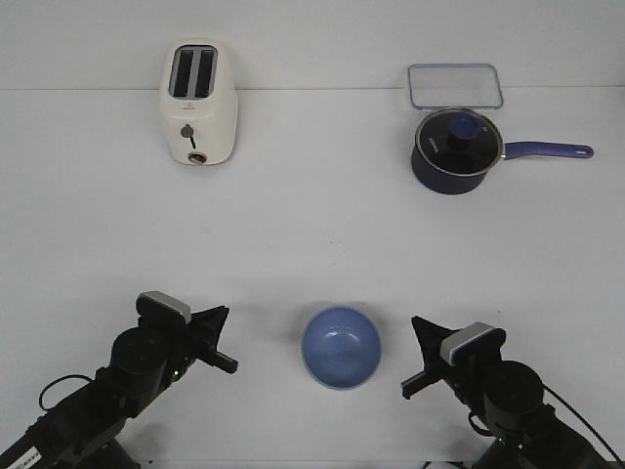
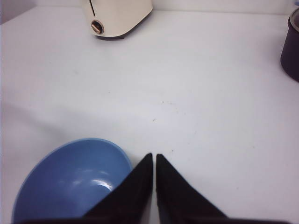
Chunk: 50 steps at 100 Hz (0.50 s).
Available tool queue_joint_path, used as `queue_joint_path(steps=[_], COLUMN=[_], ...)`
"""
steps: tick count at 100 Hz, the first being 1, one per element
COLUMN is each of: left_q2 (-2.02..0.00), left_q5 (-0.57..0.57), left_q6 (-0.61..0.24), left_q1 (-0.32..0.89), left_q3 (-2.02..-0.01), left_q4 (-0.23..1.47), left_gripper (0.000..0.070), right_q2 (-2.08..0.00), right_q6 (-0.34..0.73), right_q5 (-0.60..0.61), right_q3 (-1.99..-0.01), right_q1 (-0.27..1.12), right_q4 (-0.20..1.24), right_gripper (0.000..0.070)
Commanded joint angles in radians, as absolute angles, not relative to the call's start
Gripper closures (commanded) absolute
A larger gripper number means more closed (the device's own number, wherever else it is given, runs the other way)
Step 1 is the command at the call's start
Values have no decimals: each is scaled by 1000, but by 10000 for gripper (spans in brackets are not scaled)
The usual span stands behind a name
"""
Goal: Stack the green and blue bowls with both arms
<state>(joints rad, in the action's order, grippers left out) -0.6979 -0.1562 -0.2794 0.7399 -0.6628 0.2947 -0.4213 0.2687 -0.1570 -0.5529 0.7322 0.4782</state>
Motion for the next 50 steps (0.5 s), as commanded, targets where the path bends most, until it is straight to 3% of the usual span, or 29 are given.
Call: queue_joint_path(steps=[1, 28, 50], left_q2=[-698, -670, -483], left_q5=[-160, -178, -117], left_q6=[-274, -247, -96], left_q1=[746, 726, 426], left_q3=[-676, -673, -468], left_q4=[282, 289, 134], left_gripper=[685, 686, 685], right_q2=[-420, -419, -419], right_q6=[280, 280, 280], right_q5=[-158, -158, -158], right_q3=[-562, -562, -562], right_q1=[740, 740, 740], right_q4=[464, 464, 464], right_gripper=[687, 687, 687])
